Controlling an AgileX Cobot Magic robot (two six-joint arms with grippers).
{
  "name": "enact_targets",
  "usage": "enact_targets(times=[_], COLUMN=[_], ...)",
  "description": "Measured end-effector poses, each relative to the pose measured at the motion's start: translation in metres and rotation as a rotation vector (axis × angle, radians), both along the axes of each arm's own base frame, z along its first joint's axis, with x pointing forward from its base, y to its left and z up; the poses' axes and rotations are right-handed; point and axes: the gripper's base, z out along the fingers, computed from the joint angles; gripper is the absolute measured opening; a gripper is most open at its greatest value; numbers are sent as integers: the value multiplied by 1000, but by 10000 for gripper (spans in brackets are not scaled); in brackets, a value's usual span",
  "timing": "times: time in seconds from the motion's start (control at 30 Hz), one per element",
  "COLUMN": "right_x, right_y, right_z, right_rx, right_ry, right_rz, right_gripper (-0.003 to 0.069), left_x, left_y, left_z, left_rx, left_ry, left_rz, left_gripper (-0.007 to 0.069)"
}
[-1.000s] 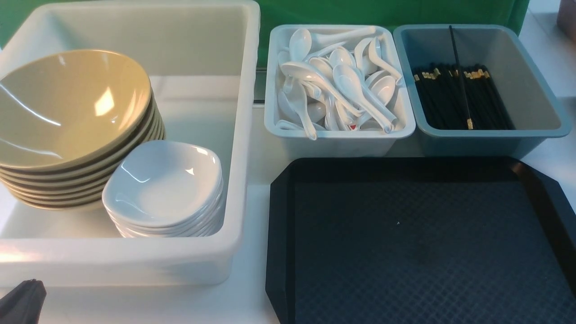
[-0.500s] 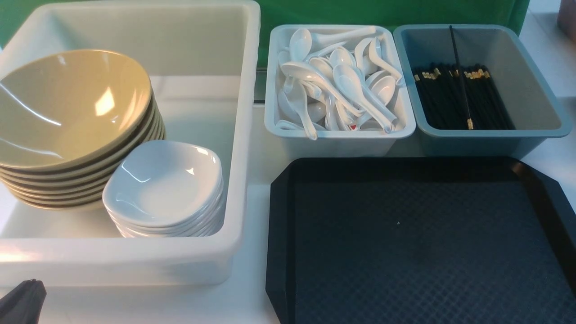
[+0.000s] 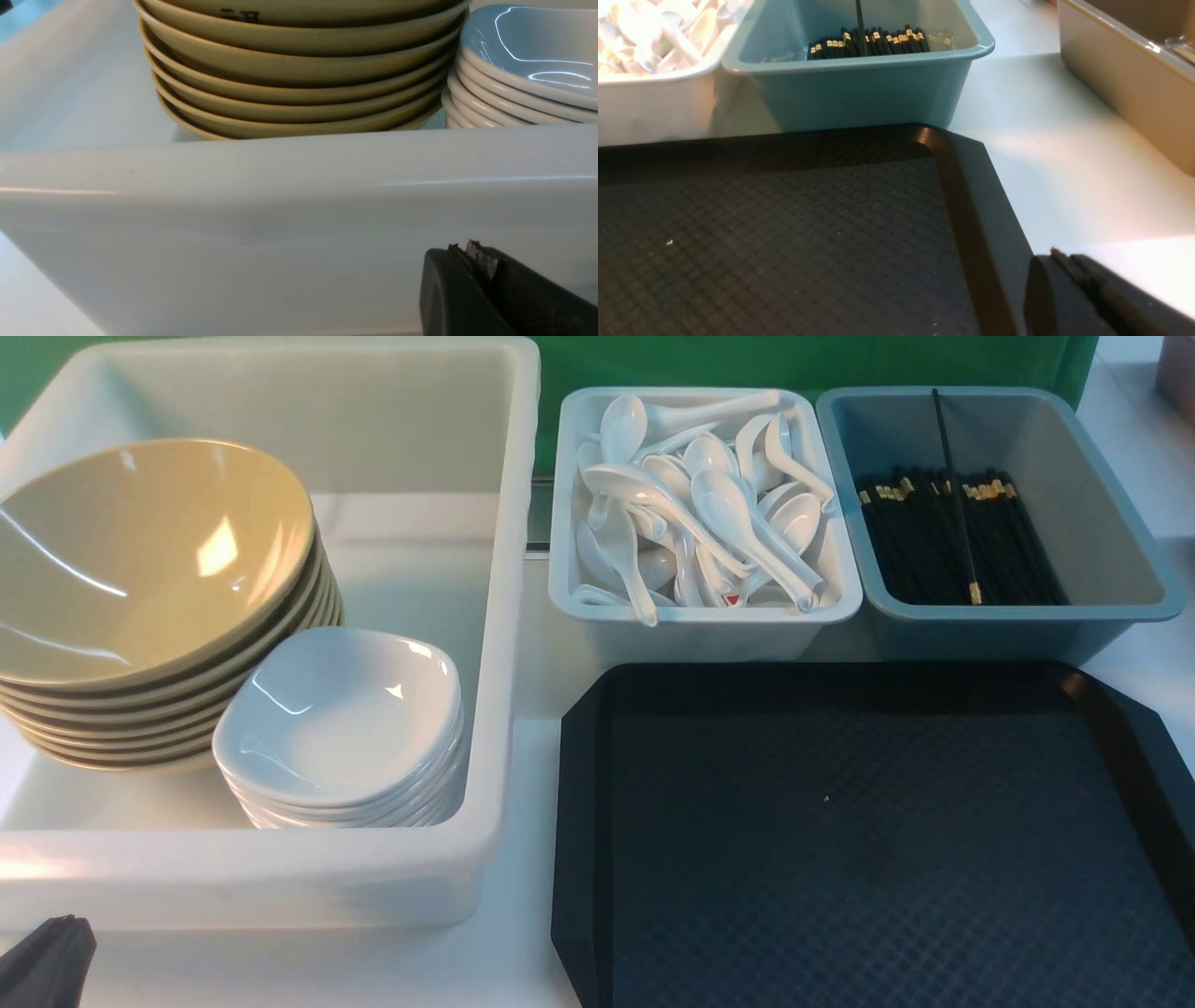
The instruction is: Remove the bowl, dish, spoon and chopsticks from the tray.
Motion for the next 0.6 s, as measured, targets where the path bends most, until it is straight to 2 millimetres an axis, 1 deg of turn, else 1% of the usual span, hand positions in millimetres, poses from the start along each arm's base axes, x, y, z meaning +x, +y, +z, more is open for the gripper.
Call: enact_targets(times=[0.6], right_x=[0], right_y=[0], right_z=[0], right_rx=[0], right_ry=[0], right_rz=[0], right_gripper=[62], left_x=[0], left_y=[0], left_z=[0], left_rx=[0], left_ry=[0], left_rz=[0], left_gripper=[-11])
